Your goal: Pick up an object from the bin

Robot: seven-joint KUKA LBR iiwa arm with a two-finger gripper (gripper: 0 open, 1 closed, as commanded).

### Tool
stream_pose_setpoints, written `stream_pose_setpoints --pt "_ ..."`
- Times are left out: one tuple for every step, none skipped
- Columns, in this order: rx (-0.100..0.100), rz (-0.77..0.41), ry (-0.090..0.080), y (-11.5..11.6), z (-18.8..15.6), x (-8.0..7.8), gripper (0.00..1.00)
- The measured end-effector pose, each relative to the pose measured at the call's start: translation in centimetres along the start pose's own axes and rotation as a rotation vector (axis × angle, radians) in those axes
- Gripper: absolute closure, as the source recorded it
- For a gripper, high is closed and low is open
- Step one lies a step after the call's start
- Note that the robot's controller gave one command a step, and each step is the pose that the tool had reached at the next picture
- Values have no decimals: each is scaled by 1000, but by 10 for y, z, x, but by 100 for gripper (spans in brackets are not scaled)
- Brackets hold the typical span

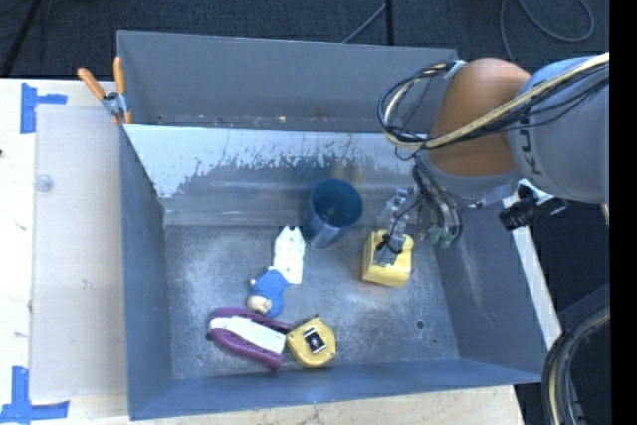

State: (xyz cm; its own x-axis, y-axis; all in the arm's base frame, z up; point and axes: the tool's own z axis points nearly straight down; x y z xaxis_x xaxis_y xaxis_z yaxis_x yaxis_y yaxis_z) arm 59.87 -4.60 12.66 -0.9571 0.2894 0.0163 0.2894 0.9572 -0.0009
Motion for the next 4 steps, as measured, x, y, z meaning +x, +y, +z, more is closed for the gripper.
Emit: stream_pose_setpoints --pt "0 -1 -2 0 -16 0 100" --pt "-1 -234 2 -48 7 21 100" --pt "0 -235 2 -48 7 21 100" --pt "-1 -276 1 -36 -97 19 100"
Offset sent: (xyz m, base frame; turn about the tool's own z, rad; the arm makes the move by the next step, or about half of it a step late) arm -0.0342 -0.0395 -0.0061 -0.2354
